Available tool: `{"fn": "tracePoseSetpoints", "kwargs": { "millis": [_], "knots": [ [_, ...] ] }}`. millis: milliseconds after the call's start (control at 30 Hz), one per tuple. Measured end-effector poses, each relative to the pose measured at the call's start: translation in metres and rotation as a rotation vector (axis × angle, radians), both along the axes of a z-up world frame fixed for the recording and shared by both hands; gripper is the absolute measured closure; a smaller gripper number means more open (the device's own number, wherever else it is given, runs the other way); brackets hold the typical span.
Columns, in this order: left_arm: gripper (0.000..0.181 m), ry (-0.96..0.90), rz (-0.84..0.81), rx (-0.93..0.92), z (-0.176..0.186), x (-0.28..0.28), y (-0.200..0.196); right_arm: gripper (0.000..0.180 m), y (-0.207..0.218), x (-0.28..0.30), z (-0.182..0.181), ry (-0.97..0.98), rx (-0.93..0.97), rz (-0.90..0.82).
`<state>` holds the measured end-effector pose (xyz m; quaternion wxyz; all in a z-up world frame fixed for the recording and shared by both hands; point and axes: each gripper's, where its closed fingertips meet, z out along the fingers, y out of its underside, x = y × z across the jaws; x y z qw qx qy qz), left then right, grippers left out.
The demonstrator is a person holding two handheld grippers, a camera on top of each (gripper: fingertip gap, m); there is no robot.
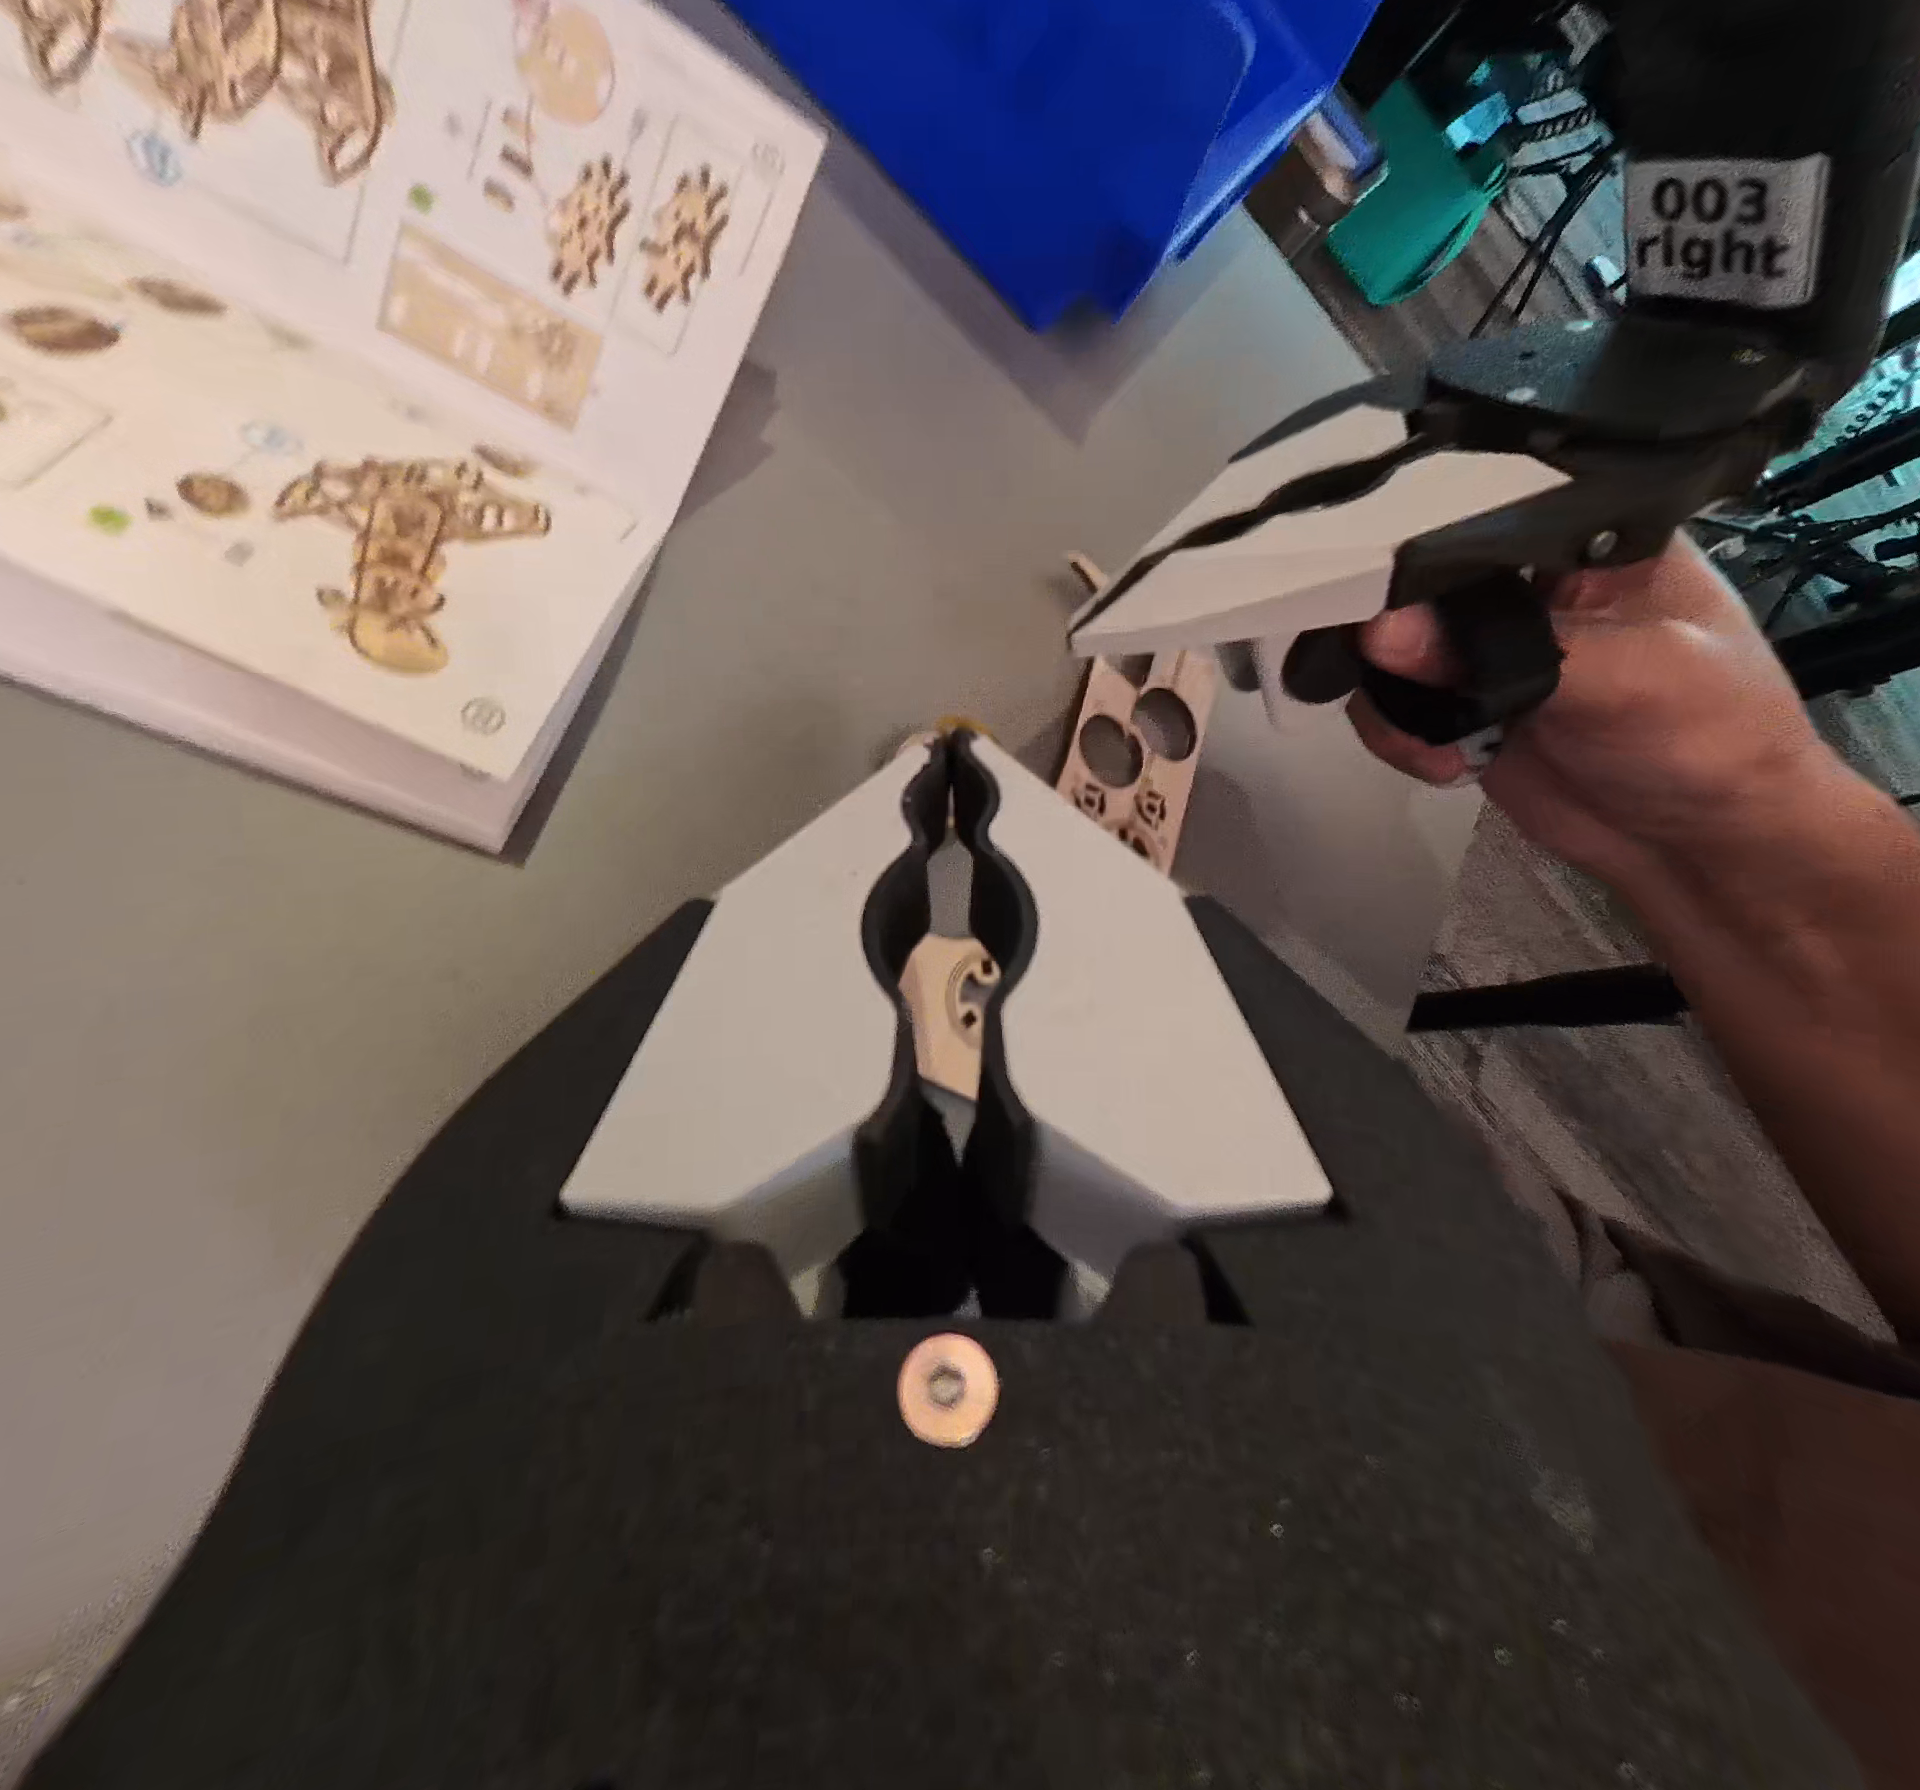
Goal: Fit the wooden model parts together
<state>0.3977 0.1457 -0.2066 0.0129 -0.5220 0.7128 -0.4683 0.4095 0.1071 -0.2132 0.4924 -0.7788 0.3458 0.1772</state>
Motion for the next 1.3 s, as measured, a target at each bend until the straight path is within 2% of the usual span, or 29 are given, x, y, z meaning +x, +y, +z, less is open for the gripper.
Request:
{"fn": "tracePoseSetpoints", "kwargs": {
  "millis": [33, 100, 167, 233, 267, 467, 700, 767, 833, 1067, 1300],
  "knots": [
    [0.181, 0.026, -0.004, -0.008, -0.004, -0.003, 0.000, 0.180, -0.004, -0.001, -0.007, 0.040, -0.021, -0.016],
    [0.181, 0.039, -0.012, -0.051, -0.004, -0.005, -0.004, 0.180, -0.005, -0.008, -0.009, 0.095, -0.005, -0.003],
    [0.181, 0.030, -0.033, -0.070, -0.002, -0.007, -0.011, 0.180, 0.006, -0.020, 0.005, 0.111, 0.098, 0.064],
    [0.181, 0.008, -0.056, -0.099, 0.004, -0.009, -0.019, 0.158, 0.015, -0.027, 0.017, 0.133, 0.199, 0.099],
    [0.181, -0.011, -0.073, -0.122, 0.009, -0.010, -0.024, 0.155, 0.017, -0.029, 0.021, 0.150, 0.238, 0.113],
    [0.181, -0.086, -0.140, -0.282, 0.044, -0.030, -0.039, 0.158, 0.014, -0.047, 0.058, 0.177, 0.501, 0.106],
    [0.181, -0.069, -0.209, -0.416, 0.064, -0.076, -0.053, 0.167, -0.002, -0.090, 0.075, 0.161, 0.533, 0.079],
    [0.181, -0.071, -0.204, -0.420, 0.066, -0.085, -0.053, 0.180, -0.011, -0.096, 0.079, 0.112, 0.536, 0.044],
    [0.181, -0.075, -0.228, -0.465, 0.072, -0.095, -0.056, 0.180, -0.015, -0.104, 0.076, 0.062, 0.494, 0.042],
    [0.181, -0.155, -0.191, -0.439, 0.072, -0.110, -0.050, 0.180, -0.012, -0.116, 0.080, -0.145, 0.309, 0.083],
    [0.181, -0.168, -0.184, -0.463, 0.075, -0.108, -0.045, 0.180, -0.022, -0.110, 0.088, -0.161, 0.351, 0.031]
  ]
}}
